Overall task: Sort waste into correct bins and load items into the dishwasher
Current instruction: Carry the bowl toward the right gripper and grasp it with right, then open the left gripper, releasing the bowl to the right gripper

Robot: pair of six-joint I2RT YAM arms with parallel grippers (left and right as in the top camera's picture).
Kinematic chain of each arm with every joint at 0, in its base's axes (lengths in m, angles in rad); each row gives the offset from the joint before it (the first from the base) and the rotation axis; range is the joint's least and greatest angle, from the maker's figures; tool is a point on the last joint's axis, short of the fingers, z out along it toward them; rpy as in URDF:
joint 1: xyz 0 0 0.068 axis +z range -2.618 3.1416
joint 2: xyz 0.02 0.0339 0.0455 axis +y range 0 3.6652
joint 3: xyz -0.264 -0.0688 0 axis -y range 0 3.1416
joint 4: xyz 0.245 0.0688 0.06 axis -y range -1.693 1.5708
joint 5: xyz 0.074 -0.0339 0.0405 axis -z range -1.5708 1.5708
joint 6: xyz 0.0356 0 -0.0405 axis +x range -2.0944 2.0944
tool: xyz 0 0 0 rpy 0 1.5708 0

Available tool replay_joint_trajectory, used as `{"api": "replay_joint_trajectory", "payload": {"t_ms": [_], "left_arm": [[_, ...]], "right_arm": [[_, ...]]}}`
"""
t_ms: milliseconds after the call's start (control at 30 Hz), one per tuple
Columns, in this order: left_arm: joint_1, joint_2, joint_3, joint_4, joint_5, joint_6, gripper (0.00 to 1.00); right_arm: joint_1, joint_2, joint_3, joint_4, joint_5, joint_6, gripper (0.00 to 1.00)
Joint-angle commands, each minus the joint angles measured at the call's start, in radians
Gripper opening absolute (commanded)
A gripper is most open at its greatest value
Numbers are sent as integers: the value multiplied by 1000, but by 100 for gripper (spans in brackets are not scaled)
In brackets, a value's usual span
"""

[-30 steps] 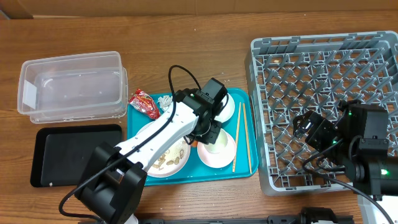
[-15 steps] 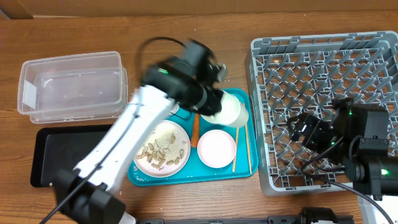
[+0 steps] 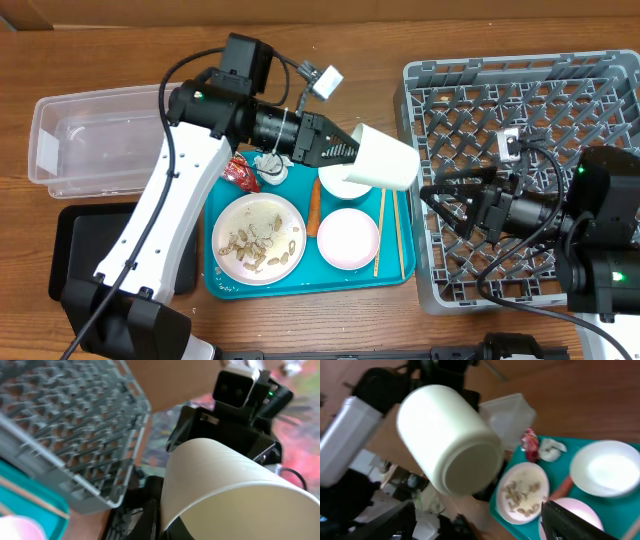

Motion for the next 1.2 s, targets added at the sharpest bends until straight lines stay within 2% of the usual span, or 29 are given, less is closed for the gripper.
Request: {"api": "replay_joint_trajectory", "payload": {"t_ms": [0,267,333,400,500,633,967,1167], "left_arm": [[-24,-5,9,16,101,34,4],[-42,-5,9,22,101,34,4],[-42,-5,9,23,101,34,4],[-42,-5,9,27,101,34,4],[-43,-5,9,37,103,33,4],[-44,-5,9,36,137,26,4],[-29,-7,9,35,167,26,4],[14,-12,9,26,166,26,4]], "right_arm": [[37,-8,25,65,-123,72,83],[137,19,25,253,-68,161,81],[154,31,25,271,-51,164,75],[170,43,25,276,-50,181,74],[187,58,25,276,-24,181,78],[187,76,25,269,64,181,79],[187,97,25,235,140,181,81],[185,97,26,245,95,185,85]]}}
